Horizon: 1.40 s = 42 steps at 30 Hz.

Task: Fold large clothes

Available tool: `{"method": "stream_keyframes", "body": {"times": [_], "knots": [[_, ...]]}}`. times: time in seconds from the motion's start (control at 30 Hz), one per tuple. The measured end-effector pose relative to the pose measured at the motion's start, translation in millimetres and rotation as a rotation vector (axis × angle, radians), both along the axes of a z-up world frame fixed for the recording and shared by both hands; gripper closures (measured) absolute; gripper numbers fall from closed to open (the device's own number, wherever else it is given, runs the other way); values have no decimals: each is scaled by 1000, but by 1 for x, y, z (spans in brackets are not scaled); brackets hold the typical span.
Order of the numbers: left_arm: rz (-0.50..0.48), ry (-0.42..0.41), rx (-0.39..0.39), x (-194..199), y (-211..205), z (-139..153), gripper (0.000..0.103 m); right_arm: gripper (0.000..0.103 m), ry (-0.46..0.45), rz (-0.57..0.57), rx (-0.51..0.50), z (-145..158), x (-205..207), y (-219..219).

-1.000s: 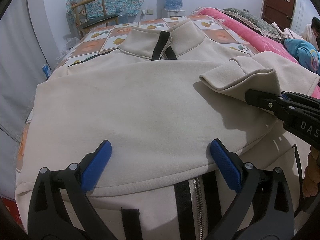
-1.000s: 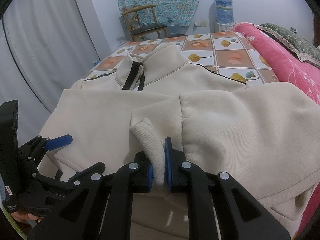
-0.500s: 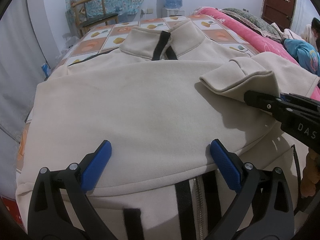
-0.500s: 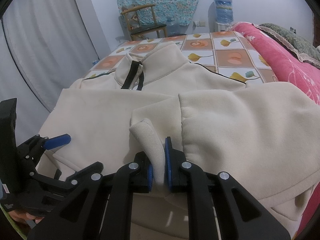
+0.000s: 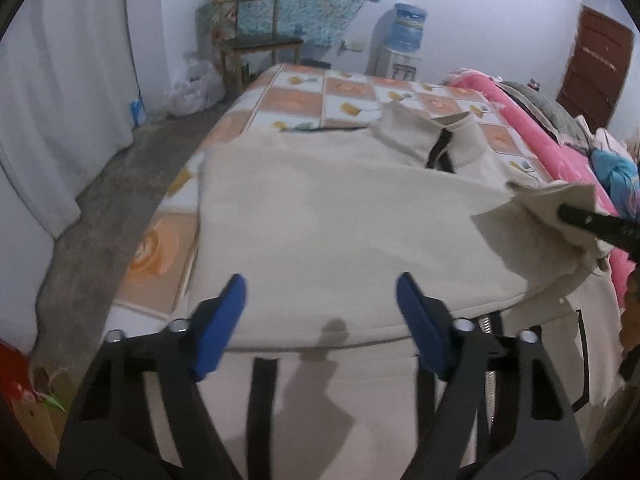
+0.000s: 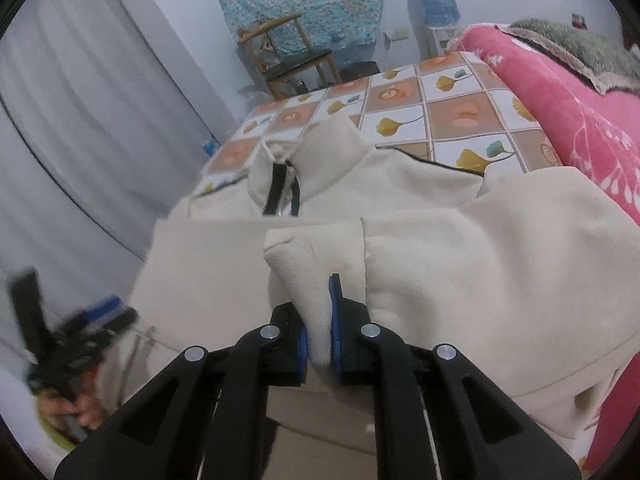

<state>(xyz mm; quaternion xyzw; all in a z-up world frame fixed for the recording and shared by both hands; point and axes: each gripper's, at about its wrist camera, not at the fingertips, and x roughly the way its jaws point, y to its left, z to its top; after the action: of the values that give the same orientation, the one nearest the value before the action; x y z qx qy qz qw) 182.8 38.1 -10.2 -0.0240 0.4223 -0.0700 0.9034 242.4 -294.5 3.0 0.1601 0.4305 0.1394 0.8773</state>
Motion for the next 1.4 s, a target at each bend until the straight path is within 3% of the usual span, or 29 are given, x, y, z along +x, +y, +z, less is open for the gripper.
{"method": "stream_keyframes", "body": {"times": [0.17, 0.27, 0.43, 0.6, 0.73, 0.87, 0.9, 0.97, 1.03, 1.13, 1.3, 1.4], "knots": [[-3, 54, -78, 9, 12, -22, 59, 94, -13, -26, 24, 28, 8, -4], [-17, 62, -89, 10, 11, -29, 65, 94, -44, -35, 17, 51, 13, 0], [-30, 58, -100, 7, 12, -30, 66, 94, -110, -8, 64, 87, 23, 18], [-36, 54, -125, 2, 18, -28, 67, 94, -158, 83, 91, 108, 34, 69], [-42, 51, -145, -7, 24, -24, 67, 94, -130, 187, 83, 89, 42, 123], [-56, 59, -149, -15, 28, -19, 67, 92, 4, 262, 42, 37, 49, 165], [-62, 64, -149, -17, 29, -17, 67, 89, 43, 280, 43, 25, 52, 170], [-75, 77, -151, -21, 30, -13, 67, 68, 157, 306, 64, -5, 56, 173], [-87, 82, -156, -24, 32, -8, 67, 61, 207, 296, 79, -18, 54, 167], [-109, 89, -187, -24, 32, 2, 67, 51, 187, 278, 114, -14, 45, 145], [-126, 138, -300, -5, 27, 6, 67, 49, 109, 236, 125, 9, 19, 96], [-134, 174, -367, 8, 22, 0, 60, 49, 90, 199, 137, 13, 1, 64]]}}
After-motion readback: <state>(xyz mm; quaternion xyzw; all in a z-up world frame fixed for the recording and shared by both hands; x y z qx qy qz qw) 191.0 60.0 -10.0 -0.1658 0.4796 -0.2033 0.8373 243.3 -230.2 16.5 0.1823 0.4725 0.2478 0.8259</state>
